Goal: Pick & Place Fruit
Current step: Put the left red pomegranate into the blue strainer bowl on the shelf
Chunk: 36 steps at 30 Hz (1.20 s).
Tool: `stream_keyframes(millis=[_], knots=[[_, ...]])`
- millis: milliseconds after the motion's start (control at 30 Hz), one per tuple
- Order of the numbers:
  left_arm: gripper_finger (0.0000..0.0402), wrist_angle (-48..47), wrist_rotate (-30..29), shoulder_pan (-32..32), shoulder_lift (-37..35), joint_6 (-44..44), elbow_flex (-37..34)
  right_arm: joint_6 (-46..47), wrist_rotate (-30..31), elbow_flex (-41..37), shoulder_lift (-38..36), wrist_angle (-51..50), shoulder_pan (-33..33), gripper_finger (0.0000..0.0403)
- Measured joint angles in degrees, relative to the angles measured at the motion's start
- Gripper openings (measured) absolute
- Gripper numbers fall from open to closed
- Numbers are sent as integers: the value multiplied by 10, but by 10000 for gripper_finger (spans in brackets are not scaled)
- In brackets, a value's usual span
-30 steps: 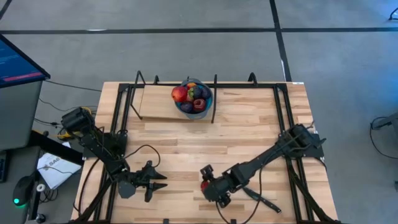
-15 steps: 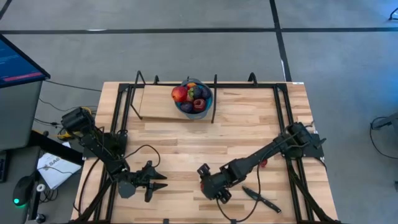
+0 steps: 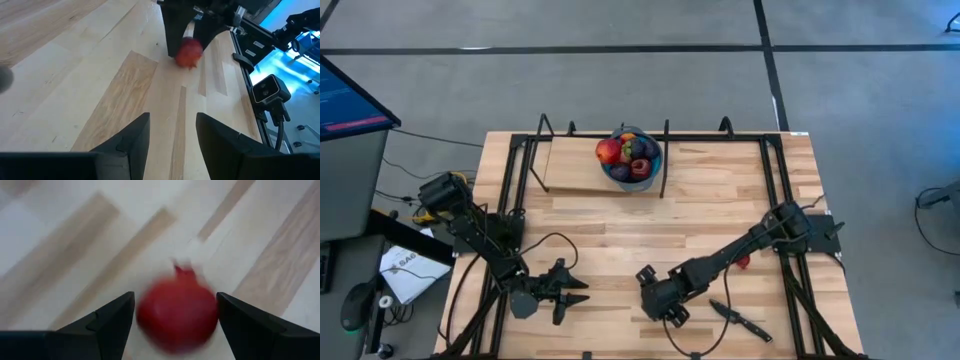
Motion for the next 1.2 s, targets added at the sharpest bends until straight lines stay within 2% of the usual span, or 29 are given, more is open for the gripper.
stream_keyframes(millis=[167, 467, 800, 933, 1100, 1200], knots=[[153, 1, 0, 0, 0, 0, 0, 26, 0, -1, 2, -3, 0, 267], [153, 3, 0, 0, 0, 0, 0, 77, -2, -1, 2, 6, -3, 207], [153, 13, 0, 0, 0, 12, 1, 191, -3, -1, 2, 59, -1, 207], [153, 33, 0, 0, 0, 134, 37, 244, -2, -42, 0, 199, 5, 194], [154, 47, 1, 0, 0, 398, 117, 324, -2, -115, 1, 449, 2, 196], [165, 47, 13, 3, 0, 545, 160, 347, -1, -141, 1, 560, -7, 205]])
